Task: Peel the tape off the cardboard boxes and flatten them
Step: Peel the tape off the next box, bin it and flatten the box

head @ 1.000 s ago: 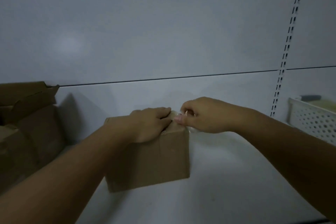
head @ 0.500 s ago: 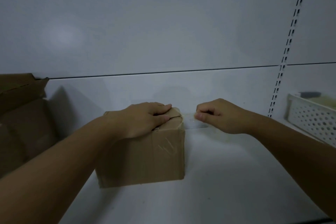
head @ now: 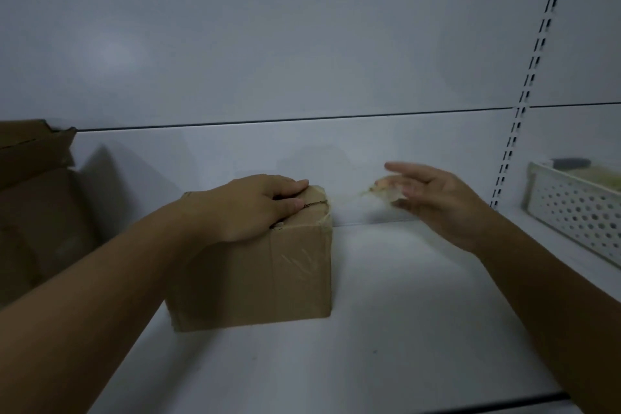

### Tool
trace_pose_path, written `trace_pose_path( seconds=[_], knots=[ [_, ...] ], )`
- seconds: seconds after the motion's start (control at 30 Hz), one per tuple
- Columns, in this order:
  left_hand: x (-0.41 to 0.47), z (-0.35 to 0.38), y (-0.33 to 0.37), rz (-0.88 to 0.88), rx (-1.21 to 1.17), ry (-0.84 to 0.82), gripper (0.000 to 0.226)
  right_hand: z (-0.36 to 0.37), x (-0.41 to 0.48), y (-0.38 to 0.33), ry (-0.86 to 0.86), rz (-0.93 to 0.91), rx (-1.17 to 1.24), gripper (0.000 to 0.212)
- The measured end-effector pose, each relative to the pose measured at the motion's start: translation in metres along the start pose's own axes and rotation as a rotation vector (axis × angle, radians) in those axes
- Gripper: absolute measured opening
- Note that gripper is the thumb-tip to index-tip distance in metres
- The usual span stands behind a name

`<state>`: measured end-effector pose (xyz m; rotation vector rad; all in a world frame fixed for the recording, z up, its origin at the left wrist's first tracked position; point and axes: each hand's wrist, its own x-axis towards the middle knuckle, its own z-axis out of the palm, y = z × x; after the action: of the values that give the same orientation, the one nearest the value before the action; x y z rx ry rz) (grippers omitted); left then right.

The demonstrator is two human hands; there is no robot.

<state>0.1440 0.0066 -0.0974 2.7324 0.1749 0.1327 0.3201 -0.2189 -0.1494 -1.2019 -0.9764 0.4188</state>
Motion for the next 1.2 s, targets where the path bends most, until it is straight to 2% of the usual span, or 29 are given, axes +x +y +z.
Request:
trace_pose_path(
  seconds=[0.1,0.17,0.23,0.27,0.33,0.4,0.47,0.5,0.57,0.63,0.73,0.83,0.97,1.07,1.2],
  knots=[
    [0.000,0.000,0.002,-0.010,-0.002,-0.006,0.047,0.007,-0.003,-0.019,0.165,-0.112,0.130,0.044],
    [0.000,-0.001,0.003,-0.015,0.000,-0.007,0.046,0.014,-0.006,-0.031,0.453,-0.237,0.060,0.047],
    [0.000,-0.001,0.004,-0.029,-0.004,-0.005,0.047,0.028,-0.009,-0.039,0.672,-0.373,-0.365,0.031],
    [0.000,-0.001,0.005,-0.038,-0.005,-0.003,0.047,0.038,-0.011,-0.040,0.683,-0.448,-0.633,0.022],
    [-0.001,-0.002,0.006,-0.053,-0.006,-0.001,0.047,0.056,-0.016,-0.039,0.647,-0.658,-1.020,0.015],
    [-0.002,-0.002,0.007,-0.051,-0.008,-0.003,0.046,0.075,-0.022,-0.038,0.583,-0.862,-1.131,0.014],
    [-0.003,-0.003,0.009,-0.053,-0.033,0.012,0.036,0.093,-0.029,-0.030,0.389,-0.998,-1.221,0.013],
    [-0.004,-0.003,0.009,-0.053,-0.051,0.023,0.025,0.099,-0.033,-0.022,0.249,-1.021,-1.294,0.016],
    [-0.006,-0.004,0.013,-0.034,-0.082,0.032,0.028,0.109,-0.041,-0.001,0.011,-0.984,-1.453,0.025],
    [-0.007,-0.004,0.015,-0.032,-0.118,0.025,0.028,0.112,-0.045,0.014,-0.074,-0.929,-1.541,0.034],
    [-0.008,-0.003,0.016,-0.020,-0.135,0.018,0.019,0.116,-0.042,0.019,-0.012,-0.938,-1.517,0.023],
    [-0.010,-0.003,0.017,-0.015,-0.113,0.011,0.020,0.121,-0.038,0.020,0.056,-0.990,-1.431,0.010],
    [-0.010,-0.003,0.018,-0.025,-0.053,0.020,0.028,0.121,-0.037,0.021,0.127,-1.082,-1.441,0.018],
    [-0.010,-0.003,0.019,-0.025,-0.042,0.021,0.028,0.122,-0.034,0.022,0.167,-1.075,-1.472,0.021],
    [-0.011,-0.001,0.020,-0.033,-0.036,0.016,0.032,0.119,-0.035,0.021,0.181,-1.018,-1.289,0.016]
  ],
)
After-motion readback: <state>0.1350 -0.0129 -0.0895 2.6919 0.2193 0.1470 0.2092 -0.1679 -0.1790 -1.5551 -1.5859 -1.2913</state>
